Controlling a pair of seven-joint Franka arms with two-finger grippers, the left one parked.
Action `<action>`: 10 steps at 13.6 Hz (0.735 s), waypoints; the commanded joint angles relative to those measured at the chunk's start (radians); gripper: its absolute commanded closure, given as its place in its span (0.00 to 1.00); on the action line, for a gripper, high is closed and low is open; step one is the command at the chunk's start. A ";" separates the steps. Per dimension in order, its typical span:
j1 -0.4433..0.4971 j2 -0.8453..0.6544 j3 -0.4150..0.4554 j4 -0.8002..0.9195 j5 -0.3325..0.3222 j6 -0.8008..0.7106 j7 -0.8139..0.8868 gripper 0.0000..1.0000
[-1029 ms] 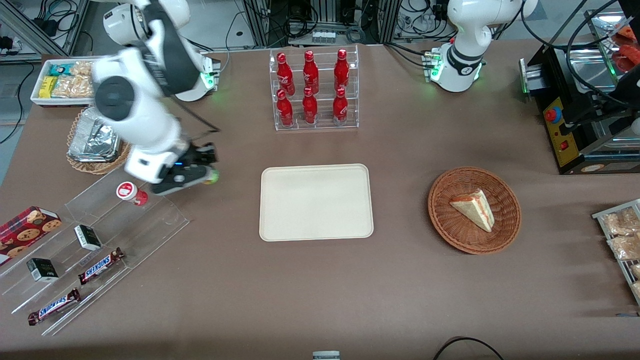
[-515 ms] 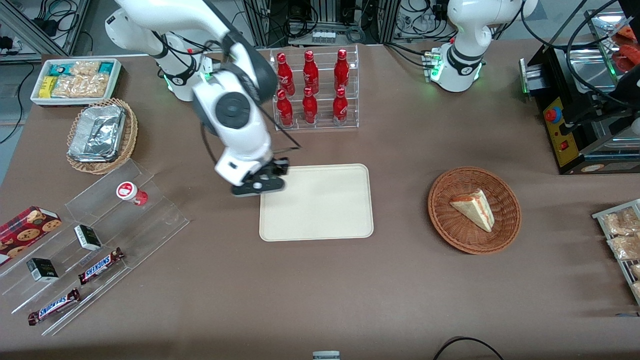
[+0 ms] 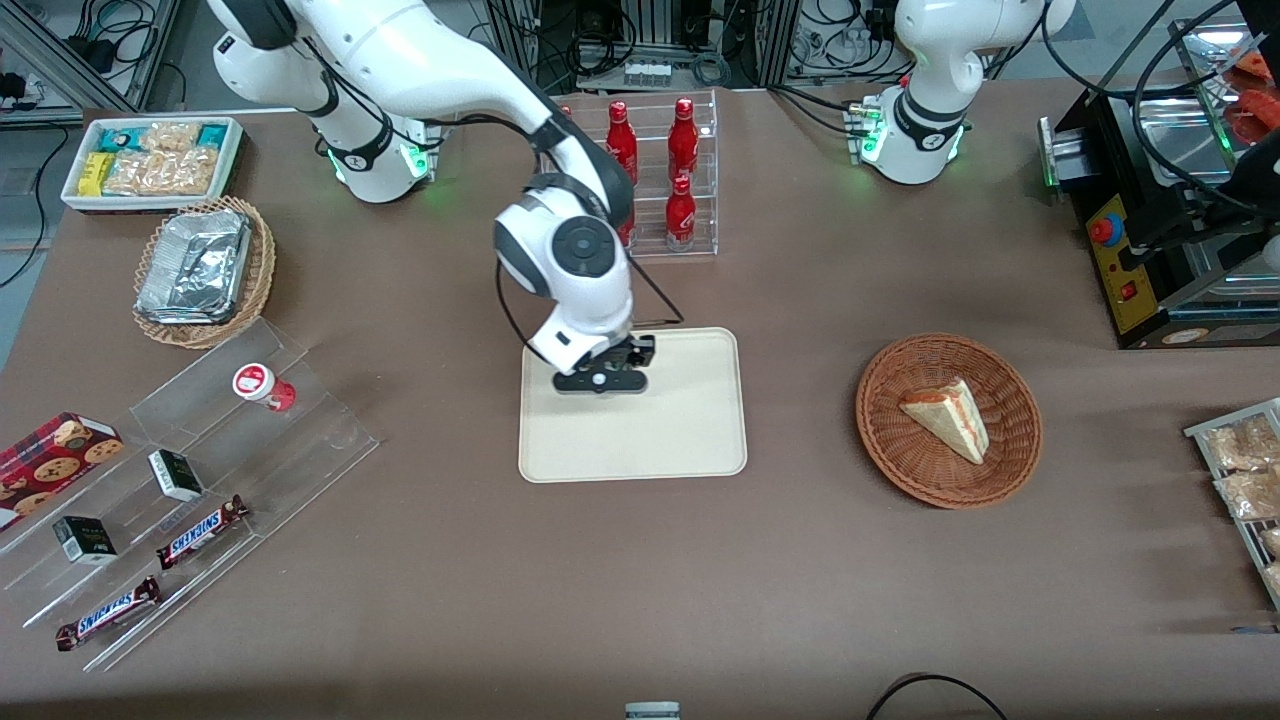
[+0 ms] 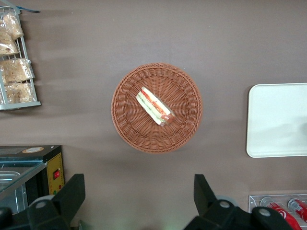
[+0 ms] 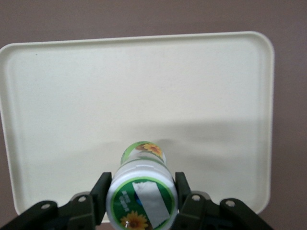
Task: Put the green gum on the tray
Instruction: 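Lift the gum tub and carry it over the cream tray, then lower the gum tub onto the tray and open the right gripper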
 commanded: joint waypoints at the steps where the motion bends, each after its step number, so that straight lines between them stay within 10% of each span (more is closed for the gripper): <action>1: 0.025 0.074 -0.014 0.072 -0.016 0.033 0.038 1.00; 8: 0.047 0.116 -0.017 0.067 -0.038 0.060 0.055 1.00; 10: 0.047 0.119 -0.017 0.065 -0.038 0.062 0.056 0.87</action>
